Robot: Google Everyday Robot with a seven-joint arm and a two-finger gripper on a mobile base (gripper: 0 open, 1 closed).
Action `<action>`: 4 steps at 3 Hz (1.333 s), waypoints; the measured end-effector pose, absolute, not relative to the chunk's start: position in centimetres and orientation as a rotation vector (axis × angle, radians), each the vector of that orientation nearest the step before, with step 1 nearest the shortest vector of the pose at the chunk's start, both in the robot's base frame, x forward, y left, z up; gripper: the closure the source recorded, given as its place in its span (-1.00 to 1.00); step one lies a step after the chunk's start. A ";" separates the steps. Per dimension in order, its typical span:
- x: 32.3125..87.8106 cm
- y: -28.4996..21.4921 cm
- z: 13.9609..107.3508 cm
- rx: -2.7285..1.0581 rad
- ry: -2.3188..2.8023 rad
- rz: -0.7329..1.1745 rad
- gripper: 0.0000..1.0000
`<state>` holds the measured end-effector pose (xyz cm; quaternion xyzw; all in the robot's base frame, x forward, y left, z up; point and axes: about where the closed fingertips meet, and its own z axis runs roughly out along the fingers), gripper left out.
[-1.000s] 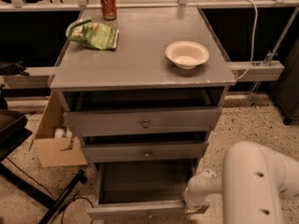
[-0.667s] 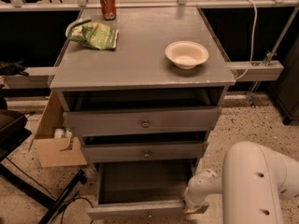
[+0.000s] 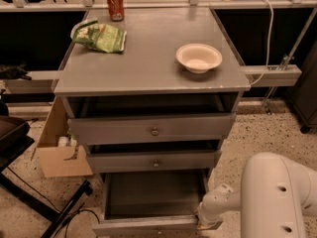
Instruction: Open bottom drawer
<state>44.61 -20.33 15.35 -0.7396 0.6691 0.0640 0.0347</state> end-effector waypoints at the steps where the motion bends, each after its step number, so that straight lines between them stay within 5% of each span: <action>1: 44.7 -20.6 15.8 -2.278 2.023 0.175 1.00; 4: 43.1 -21.7 16.4 -2.271 1.974 0.149 1.00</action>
Offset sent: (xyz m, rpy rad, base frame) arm -0.3093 -0.2301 0.1096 0.3032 -0.5083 0.1113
